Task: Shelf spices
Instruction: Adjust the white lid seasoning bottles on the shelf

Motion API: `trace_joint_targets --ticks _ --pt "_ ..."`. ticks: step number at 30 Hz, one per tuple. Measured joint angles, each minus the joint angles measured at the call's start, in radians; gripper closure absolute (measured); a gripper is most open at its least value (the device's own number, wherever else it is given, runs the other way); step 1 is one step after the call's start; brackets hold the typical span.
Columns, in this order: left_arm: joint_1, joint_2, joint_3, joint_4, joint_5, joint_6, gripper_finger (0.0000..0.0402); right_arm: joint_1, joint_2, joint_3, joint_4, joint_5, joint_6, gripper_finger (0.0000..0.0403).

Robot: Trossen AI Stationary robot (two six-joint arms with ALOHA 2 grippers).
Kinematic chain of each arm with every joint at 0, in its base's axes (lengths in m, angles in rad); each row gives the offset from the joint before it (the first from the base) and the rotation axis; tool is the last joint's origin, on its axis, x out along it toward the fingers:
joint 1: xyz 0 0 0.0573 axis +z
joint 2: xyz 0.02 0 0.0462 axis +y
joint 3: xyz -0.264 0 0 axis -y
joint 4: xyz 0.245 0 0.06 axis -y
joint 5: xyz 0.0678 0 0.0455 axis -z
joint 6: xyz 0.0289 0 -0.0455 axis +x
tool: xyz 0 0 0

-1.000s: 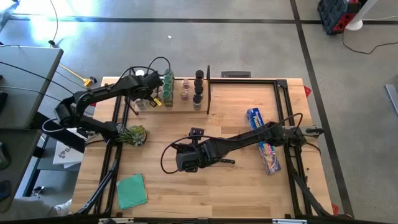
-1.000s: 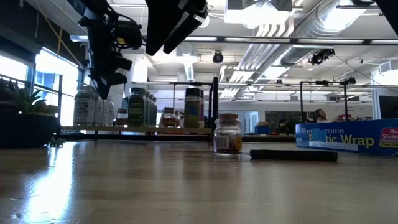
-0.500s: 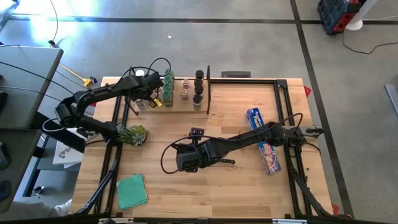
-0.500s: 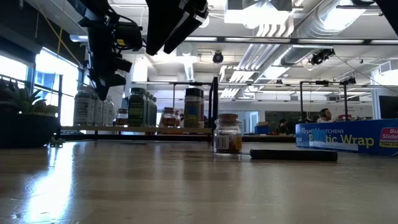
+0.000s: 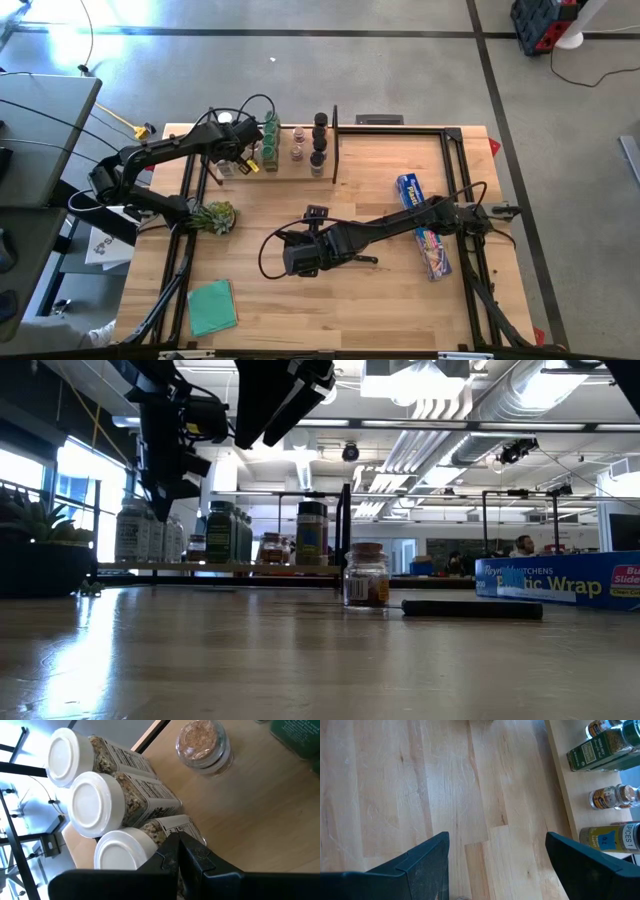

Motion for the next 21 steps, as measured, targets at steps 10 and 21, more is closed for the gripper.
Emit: trace_joint_targets --ticks 10,21 --pt "-0.063 -0.048 0.031 0.0 0.014 -0.029 0.0401 0.0 0.0 0.0 0.0 0.0 0.0 0.0077" --pt "-0.013 -0.05 0.108 0.116 0.011 0.042 0.0401 0.0 0.0 0.0 0.0 0.0 0.0 0.0077"
